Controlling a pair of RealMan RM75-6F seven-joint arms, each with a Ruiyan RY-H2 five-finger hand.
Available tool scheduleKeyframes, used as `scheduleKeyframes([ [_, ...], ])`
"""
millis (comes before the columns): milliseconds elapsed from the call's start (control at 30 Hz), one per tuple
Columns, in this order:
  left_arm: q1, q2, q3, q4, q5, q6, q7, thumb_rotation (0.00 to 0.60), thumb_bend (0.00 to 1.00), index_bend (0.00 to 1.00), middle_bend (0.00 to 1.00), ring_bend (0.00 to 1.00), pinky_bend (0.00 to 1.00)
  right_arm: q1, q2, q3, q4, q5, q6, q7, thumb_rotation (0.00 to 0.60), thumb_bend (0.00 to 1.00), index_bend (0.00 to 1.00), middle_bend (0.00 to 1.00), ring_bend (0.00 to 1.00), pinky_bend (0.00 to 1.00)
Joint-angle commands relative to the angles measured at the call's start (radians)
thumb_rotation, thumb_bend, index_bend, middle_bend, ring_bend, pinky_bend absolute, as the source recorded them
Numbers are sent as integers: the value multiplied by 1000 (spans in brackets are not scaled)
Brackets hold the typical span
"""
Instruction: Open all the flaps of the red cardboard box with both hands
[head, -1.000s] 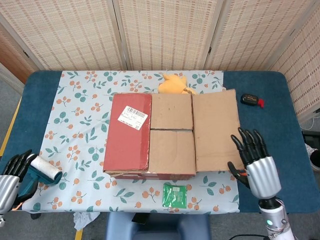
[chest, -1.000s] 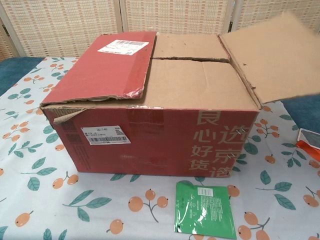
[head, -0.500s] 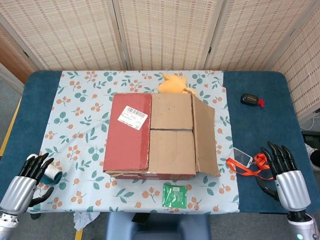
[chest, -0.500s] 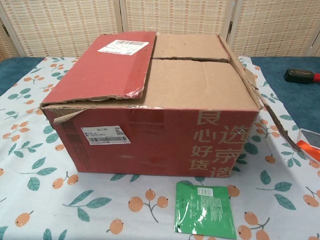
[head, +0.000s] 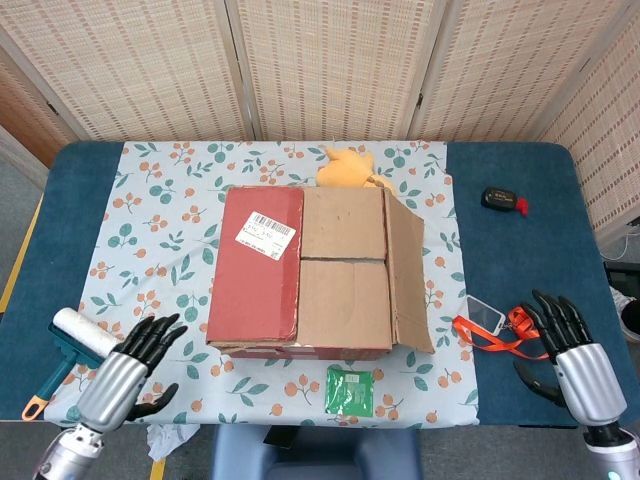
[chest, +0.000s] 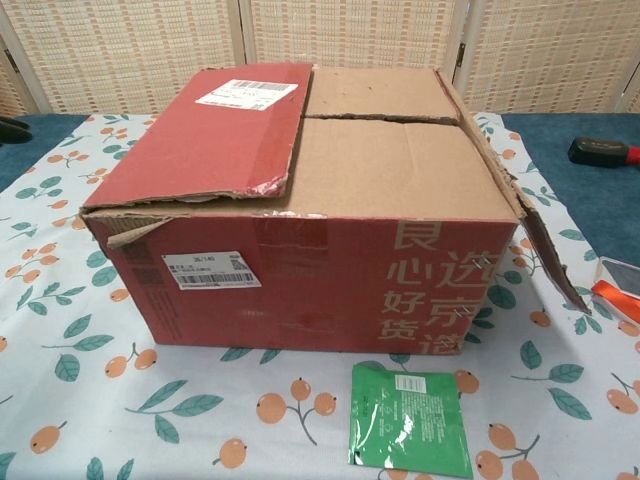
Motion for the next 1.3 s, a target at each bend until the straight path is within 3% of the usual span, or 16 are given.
scheduleKeyframes([
  [33,-42,-34,-32,-105,-90,-90,135,600,422,0,0,0,36,-1,21,-8,-4,-31,8,1,600,368,0,0,0,0],
  [233,-59,-146,-79,-149,-181,-112,360,600,420,0,0,0,32,-12,65,-26,13,-71,36,81,600,367,0,0,0,0],
  [433,-83,-240,-120,-164,-236,-110,401,600,421,0,0,0,37,-1,87,-40,49,-100,35,182,600,368,0,0,0,0],
  [600,-108,-300,-144,-177,-291,-117,509,600,566,0,0,0,38,-4,95,-34,58,-95,45,216,600,368,0,0,0,0],
  [667,-120,-324,-153,-182,-318,-122,536,600,576,0,0,0,38,-5,96,-35,59,-98,46,219,600,368,0,0,0,0],
  [1000,-192,-359,-228,-176,-496,-152,596,600,571,0,0,0,38,-4,99,-44,83,-141,73,283,600,368,0,0,0,0],
  [1300,-221,-379,-243,-172,-533,-104,623,600,497,0,0,0,0,-14,94,-39,93,-143,95,287,600,367,0,0,0,0],
])
